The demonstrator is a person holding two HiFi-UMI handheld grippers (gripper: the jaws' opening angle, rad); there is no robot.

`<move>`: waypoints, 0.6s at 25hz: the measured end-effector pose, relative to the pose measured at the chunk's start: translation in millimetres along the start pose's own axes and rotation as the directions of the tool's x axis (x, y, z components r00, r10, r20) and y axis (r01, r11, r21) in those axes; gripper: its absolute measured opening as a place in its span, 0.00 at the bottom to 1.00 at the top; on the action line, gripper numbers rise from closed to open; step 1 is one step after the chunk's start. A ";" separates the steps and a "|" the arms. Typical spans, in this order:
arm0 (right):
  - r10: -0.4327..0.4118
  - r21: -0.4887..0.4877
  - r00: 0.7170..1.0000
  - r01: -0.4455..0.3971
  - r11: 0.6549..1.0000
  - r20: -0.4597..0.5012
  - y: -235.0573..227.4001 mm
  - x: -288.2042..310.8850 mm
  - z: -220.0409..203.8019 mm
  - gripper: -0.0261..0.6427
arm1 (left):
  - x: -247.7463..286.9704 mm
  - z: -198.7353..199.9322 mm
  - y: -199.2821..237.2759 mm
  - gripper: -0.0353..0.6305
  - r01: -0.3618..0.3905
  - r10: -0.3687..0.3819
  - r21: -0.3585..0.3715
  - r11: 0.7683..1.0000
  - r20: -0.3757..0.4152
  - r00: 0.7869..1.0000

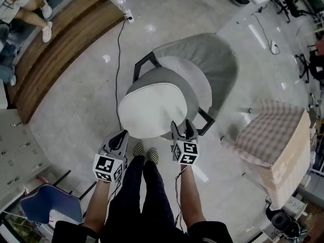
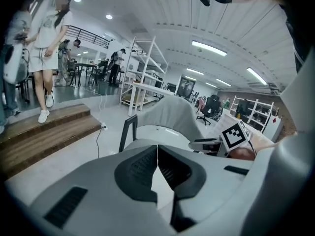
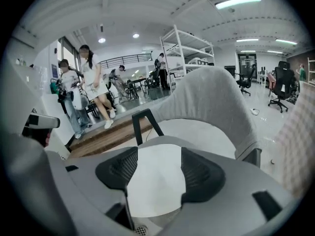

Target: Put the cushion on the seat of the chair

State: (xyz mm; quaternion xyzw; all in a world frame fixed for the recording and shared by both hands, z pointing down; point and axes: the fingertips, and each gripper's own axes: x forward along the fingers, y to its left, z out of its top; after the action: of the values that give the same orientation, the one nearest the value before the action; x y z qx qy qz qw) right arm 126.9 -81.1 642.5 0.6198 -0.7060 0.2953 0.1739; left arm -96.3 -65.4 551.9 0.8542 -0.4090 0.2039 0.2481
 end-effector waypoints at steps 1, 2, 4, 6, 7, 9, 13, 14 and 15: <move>0.009 0.002 1.000 -0.009 1.000 0.011 5.2 -8.8 6.8 0.49 | -3.8 6.5 -3.8 0.09 0.004 -0.004 0.001 1.000 0.006 1.000; 0.019 0.004 1.000 -0.019 1.000 0.023 10.5 -17.6 13.9 0.49 | -7.6 13.0 -7.3 0.09 0.008 -0.009 0.002 1.000 0.012 1.000; 0.044 0.004 0.998 -0.044 0.999 0.045 21.8 -34.7 28.1 0.48 | -15.6 25.9 -14.2 0.09 0.016 -0.016 -0.002 1.000 0.024 1.000; 0.064 -0.007 0.996 -0.064 0.998 0.066 32.5 -50.7 41.6 0.48 | -23.2 37.6 -21.6 0.09 0.025 -0.025 0.000 1.000 0.036 0.999; 0.071 -0.016 0.994 -0.070 0.997 0.077 37.3 -58.4 48.1 0.48 | -26.5 42.7 -25.4 0.09 0.030 -0.031 0.006 1.000 0.041 0.999; 0.080 -0.031 0.991 -0.078 0.996 0.102 45.9 -74.0 61.8 0.48 | -33.1 53.0 -32.7 0.09 0.039 -0.041 0.025 0.999 0.051 0.998; 0.088 -0.050 0.984 -0.081 0.995 0.154 58.8 -107.4 89.0 0.42 | -49.4 78.5 -48.4 0.09 0.053 -0.057 0.056 0.997 0.077 0.995; 0.086 -0.055 0.983 -0.078 0.995 0.165 60.5 -115.3 95.5 0.40 | -53.2 85.5 -52.4 0.09 0.055 -0.060 0.064 0.996 0.083 0.995; 0.084 -0.059 0.981 -0.074 0.995 0.173 61.7 -122.8 101.3 0.39 | -56.7 92.3 -56.3 0.09 0.057 -0.064 0.073 0.996 0.089 0.994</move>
State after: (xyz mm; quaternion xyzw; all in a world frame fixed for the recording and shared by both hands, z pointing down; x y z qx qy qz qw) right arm 99.7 -46.8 477.5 0.6101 -0.7502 0.2275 0.1153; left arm -70.8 -55.5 433.0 0.8828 -0.3864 0.1712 0.2051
